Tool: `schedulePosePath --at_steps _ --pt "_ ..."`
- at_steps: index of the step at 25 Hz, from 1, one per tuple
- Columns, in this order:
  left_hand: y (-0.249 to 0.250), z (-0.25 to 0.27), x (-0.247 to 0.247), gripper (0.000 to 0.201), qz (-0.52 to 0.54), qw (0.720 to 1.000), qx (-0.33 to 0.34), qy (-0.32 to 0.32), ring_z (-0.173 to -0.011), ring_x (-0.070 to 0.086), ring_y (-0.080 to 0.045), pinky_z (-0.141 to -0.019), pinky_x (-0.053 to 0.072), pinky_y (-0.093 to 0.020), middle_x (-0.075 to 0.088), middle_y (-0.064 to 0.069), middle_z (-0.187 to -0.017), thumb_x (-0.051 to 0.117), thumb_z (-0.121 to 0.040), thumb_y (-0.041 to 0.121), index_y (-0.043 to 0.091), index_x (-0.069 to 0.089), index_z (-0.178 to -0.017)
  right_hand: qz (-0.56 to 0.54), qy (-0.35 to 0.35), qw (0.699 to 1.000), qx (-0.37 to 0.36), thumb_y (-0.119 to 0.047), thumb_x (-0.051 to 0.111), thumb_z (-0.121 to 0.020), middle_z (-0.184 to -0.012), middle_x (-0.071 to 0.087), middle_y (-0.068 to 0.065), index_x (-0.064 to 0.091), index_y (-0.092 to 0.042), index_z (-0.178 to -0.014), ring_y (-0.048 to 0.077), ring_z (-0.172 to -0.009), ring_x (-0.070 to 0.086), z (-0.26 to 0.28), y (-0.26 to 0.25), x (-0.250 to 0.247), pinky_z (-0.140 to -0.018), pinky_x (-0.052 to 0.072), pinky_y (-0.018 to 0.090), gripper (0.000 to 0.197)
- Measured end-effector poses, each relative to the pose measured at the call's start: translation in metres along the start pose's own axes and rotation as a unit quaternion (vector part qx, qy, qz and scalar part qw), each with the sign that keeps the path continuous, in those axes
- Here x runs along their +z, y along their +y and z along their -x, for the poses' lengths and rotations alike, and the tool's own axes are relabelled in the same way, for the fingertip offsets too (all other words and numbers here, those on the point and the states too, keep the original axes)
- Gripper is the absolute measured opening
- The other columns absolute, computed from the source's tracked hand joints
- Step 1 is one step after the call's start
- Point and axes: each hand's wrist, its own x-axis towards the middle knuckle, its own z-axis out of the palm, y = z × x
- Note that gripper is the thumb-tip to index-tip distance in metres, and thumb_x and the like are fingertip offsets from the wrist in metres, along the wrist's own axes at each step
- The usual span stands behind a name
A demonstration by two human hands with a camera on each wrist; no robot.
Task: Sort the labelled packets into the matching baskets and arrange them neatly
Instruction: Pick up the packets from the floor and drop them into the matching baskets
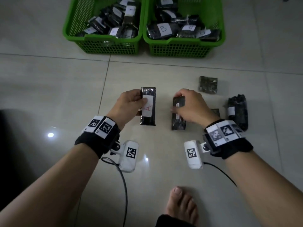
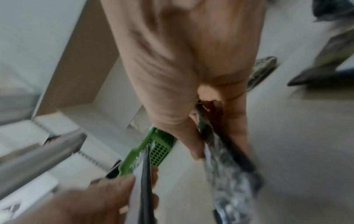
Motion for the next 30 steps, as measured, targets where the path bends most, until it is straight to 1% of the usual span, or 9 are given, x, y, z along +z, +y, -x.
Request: schedulePosePath --at_steps 3,6,8,11,18,22,24,27,30 --pt "0.002 -0.002 -0.004 0.029 0.021 1.000 0.006 0.009 -0.088 0.068 -0.020 -0.076 0.061 -0.034 0.070 -0.017 -0.110 0.048 -0.098 -0.004 -0.001 0.060 -0.124 -0.235 -0.013 0.972 0.021 -0.003 0.070 -0.085 -0.109 0.070 0.000 0.071 -0.025 -0.107 0.024 -0.104 0.069 -0.006 0.001 -0.013 -0.085 0.058 0.033 0.031" --pt "0.003 -0.007 -0.008 0.027 0.041 0.999 0.010 0.027 -0.091 0.069 -0.021 -0.074 0.060 -0.033 0.070 -0.018 -0.112 0.049 -0.098 -0.003 0.000 0.061 -0.122 -0.383 -0.027 0.923 -0.016 0.011 0.073 -0.079 -0.116 0.074 0.000 0.079 -0.022 -0.088 0.019 -0.118 0.066 -0.003 -0.002 -0.024 -0.103 0.052 0.037 0.034" --pt "0.005 -0.009 -0.009 0.027 0.053 0.998 0.009 0.040 -0.092 0.069 -0.022 -0.075 0.060 -0.033 0.070 -0.017 -0.111 0.050 -0.097 -0.002 0.001 0.062 -0.121 -0.415 0.002 0.909 -0.043 0.014 0.074 -0.078 -0.128 0.070 -0.007 0.081 -0.020 -0.075 0.012 -0.123 0.062 -0.002 -0.003 -0.025 -0.102 0.052 0.032 0.035" --pt "0.010 -0.013 -0.010 0.027 0.078 0.995 0.018 0.052 -0.091 0.069 -0.022 -0.075 0.060 -0.034 0.072 -0.013 -0.104 0.050 -0.097 -0.002 0.001 0.061 -0.121 -0.468 0.013 0.882 -0.053 0.025 0.061 -0.081 -0.122 0.072 0.011 0.082 -0.013 -0.077 0.028 -0.112 0.070 -0.002 -0.006 -0.022 -0.087 0.059 0.033 0.043" --pt "0.044 -0.033 -0.019 0.035 0.132 0.984 0.066 0.103 -0.082 0.070 -0.016 -0.069 0.057 -0.030 0.072 -0.004 -0.097 0.052 -0.095 -0.004 0.008 0.053 -0.128 -0.415 0.016 0.904 -0.102 0.016 0.063 -0.086 -0.108 0.077 0.006 0.079 -0.013 -0.107 0.027 -0.096 0.076 -0.008 -0.028 -0.031 -0.087 0.058 0.029 0.039" --pt "0.084 -0.073 -0.057 0.044 0.108 0.968 0.150 0.168 -0.088 0.070 -0.026 -0.073 0.061 -0.040 0.068 -0.009 -0.100 0.055 -0.089 -0.012 0.017 0.046 -0.121 -0.394 0.051 0.908 -0.129 0.009 0.072 -0.086 -0.113 0.075 0.000 0.072 -0.019 -0.123 0.018 -0.096 0.076 -0.026 -0.050 -0.038 -0.084 0.060 0.026 0.047" --pt "0.106 -0.107 -0.085 0.034 0.056 0.956 0.189 0.218 -0.098 0.069 -0.032 -0.073 0.061 -0.040 0.066 -0.011 -0.108 0.054 -0.090 -0.008 0.015 0.055 -0.116 -0.349 0.080 0.921 -0.154 0.004 0.076 -0.084 -0.115 0.073 -0.006 0.072 -0.022 -0.123 0.013 -0.097 0.074 -0.039 -0.061 -0.040 -0.086 0.060 0.028 0.048" --pt "0.129 -0.148 -0.121 0.040 -0.062 0.948 0.189 0.248 -0.091 0.066 -0.020 -0.065 0.054 -0.025 0.062 0.000 -0.113 0.053 -0.096 0.012 0.020 0.050 -0.136 -0.244 0.112 0.941 -0.206 -0.009 0.086 -0.076 -0.117 0.069 -0.013 0.073 -0.025 -0.122 0.007 -0.103 0.068 -0.056 -0.075 -0.041 -0.089 0.057 0.026 0.050" --pt "0.114 -0.175 -0.145 0.065 -0.387 0.886 0.050 0.251 -0.121 0.052 -0.029 -0.099 0.041 -0.039 0.052 -0.007 -0.137 0.048 -0.095 0.042 0.022 0.024 -0.152 -0.129 0.125 0.949 -0.258 -0.011 0.088 -0.073 -0.119 0.067 -0.012 0.071 -0.023 -0.126 0.003 -0.106 0.063 -0.075 -0.094 -0.036 -0.092 0.053 0.022 0.057"
